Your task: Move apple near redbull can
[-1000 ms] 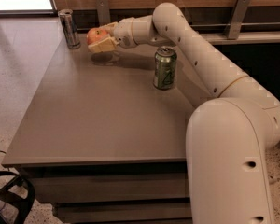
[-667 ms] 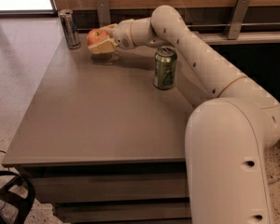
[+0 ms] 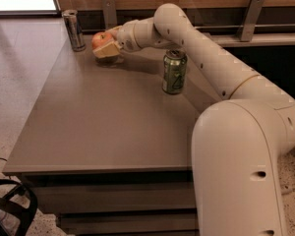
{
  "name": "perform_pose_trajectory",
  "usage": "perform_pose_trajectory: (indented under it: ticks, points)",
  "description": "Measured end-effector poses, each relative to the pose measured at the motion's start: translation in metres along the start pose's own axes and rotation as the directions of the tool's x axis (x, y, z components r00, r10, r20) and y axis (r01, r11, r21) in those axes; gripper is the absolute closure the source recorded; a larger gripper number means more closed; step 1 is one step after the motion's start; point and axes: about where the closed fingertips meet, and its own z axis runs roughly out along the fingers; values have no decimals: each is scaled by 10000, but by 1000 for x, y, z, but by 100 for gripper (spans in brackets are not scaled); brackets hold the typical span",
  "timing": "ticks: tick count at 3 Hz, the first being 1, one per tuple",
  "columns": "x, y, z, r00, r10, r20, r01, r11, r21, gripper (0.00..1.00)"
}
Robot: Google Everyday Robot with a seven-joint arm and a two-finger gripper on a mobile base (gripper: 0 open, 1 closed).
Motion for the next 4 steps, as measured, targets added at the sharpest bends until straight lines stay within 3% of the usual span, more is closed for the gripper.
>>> perform_pose_trajectory:
  ticks: [1,4]
  points:
    - [10,-2,3,9958,-60,-915,75,9998,157,99]
    - [11,4,11,9965,-37,-831,37,10000,3,31]
